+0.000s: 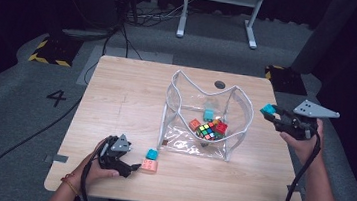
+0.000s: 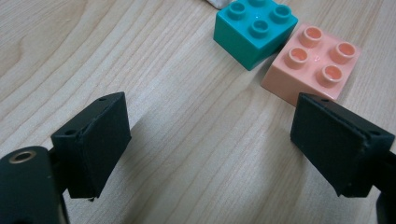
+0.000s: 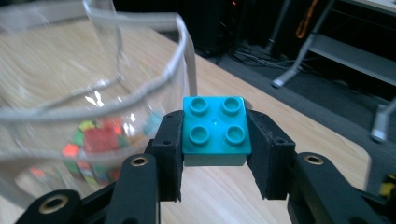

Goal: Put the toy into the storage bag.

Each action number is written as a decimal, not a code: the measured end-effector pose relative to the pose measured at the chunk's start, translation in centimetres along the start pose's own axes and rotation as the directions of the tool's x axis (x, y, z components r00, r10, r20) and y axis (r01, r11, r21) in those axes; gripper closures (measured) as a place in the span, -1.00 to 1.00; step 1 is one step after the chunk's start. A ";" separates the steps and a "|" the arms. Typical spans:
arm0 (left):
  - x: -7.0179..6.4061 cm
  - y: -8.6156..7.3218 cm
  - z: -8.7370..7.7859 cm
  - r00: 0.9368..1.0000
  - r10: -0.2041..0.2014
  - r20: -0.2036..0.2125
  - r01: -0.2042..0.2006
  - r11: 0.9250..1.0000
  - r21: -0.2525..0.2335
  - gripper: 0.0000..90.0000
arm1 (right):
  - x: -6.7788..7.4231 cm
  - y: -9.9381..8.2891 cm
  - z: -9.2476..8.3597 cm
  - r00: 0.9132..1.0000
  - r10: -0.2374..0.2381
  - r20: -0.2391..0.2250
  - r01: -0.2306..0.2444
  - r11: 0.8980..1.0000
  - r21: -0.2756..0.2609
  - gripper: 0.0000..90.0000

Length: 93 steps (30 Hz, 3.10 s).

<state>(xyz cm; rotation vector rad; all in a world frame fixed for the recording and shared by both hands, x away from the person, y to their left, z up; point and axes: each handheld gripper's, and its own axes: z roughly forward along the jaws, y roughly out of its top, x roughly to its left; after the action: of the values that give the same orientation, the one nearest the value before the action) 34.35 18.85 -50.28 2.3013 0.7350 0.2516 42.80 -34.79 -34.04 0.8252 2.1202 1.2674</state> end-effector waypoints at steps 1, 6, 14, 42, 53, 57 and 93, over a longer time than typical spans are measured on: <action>0.0 0.0 0.0 1.000 0.000 0.000 0.000 1.000 0.000 -0.73 | -0.1 0.4 0.1 1.000 0.006 -0.018 -0.006 1.000 -0.011 0.32; 0.0 0.0 0.0 1.000 0.001 0.000 -0.001 1.000 0.000 -0.73 | -0.2 2.3 0.9 1.000 -0.016 -0.019 0.016 1.000 -0.001 0.32; 0.0 0.0 0.0 1.000 -0.001 0.002 0.001 1.000 0.000 -0.73 | 0.6 4.9 2.0 0.998 -0.038 -0.044 0.038 0.999 0.001 0.32; 0.0 0.0 0.0 1.000 -0.002 0.004 0.002 1.000 0.000 -0.73 | 7.9 9.1 8.8 0.914 -0.237 -0.329 0.268 0.962 0.052 0.32; 0.0 0.0 0.0 1.000 0.001 0.000 -0.001 1.000 0.000 -0.73 | 9.6 9.7 11.8 0.867 -0.305 -0.394 0.420 0.873 0.248 0.32; 0.0 0.0 0.0 1.000 0.000 0.001 0.000 1.000 -0.001 -0.73 | 9.4 9.3 12.6 0.867 -0.289 -0.406 0.441 0.825 0.353 0.32; 0.0 0.0 0.0 1.000 0.000 0.001 0.000 1.000 -0.001 -0.73 | 5.6 6.9 6.8 0.957 -0.175 -0.233 0.235 0.936 0.261 -0.15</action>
<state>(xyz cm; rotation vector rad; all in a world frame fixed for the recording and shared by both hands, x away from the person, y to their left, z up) 34.34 18.87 -50.28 2.2999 0.7343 0.2505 45.37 -24.23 -31.38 0.5825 2.5248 0.9857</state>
